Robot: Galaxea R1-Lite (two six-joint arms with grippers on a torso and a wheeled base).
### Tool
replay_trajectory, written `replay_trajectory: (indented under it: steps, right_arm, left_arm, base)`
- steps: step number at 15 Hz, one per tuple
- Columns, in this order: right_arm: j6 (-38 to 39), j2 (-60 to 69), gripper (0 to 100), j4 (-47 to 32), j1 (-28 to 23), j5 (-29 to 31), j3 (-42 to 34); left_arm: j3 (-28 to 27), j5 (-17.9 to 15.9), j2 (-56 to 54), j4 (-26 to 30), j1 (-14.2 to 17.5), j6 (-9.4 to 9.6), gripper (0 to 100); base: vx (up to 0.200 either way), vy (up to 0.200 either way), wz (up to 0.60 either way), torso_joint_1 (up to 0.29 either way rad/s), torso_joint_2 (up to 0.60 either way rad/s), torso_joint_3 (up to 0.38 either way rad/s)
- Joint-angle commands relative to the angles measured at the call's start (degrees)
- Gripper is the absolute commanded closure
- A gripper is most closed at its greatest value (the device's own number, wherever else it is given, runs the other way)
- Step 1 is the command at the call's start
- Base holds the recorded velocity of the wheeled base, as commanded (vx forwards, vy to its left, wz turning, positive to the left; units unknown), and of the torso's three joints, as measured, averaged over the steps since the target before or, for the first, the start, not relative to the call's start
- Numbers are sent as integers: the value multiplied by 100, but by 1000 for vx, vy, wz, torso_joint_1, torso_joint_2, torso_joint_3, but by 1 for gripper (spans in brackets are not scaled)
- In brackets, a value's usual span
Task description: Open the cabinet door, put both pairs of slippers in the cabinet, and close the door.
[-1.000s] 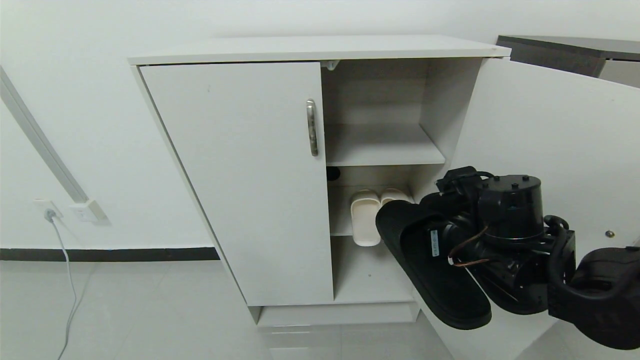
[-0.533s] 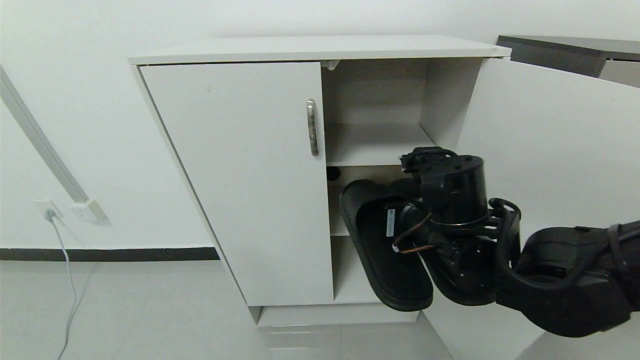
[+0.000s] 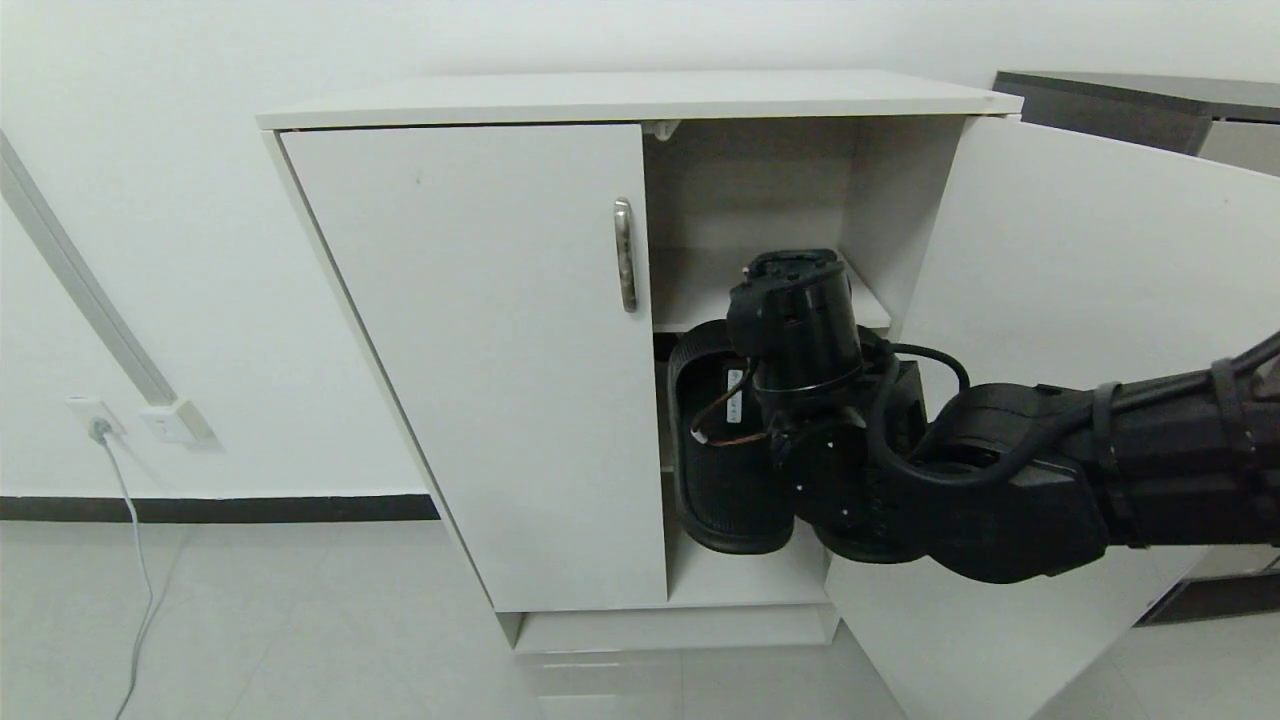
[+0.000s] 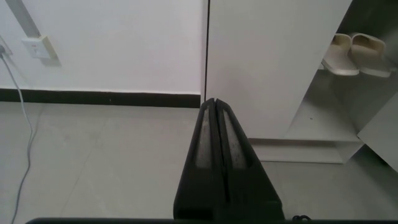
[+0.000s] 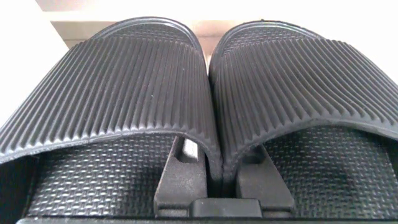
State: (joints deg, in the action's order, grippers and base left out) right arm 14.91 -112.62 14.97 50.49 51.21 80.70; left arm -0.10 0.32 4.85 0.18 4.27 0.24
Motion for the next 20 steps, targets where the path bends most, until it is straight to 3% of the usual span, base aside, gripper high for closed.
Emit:
replay_trajectory:
  steps: [1,4,6,10,20]
  right_arm:
    - [-76,20,100,15,-31,-6,51]
    - [-181,135,100,41,-145,-191,33]
    - [-199,267,100,6,-180,-648,-55]
    - [-199,275,100,15,-207,-718,-72]
    - [-243,275,100,41,-242,-718,-81]
  left_arm:
    - [1,3,-2,-1,4,2,100]
    - [1,3,-2,-1,4,2,100]
    - [1,12,-2,-1,4,2,100]
    - [1,-5,-2,-1,4,11,100]
    - [1,-5,-2,-1,4,20,100]
  base:
    - [0,0,0,0,0,0]
    - [0,0,0,0,0,0]
    - [0,0,0,0,0,0]
    - [0,0,0,0,0,0]
    - [200,0,0,4,1,3]
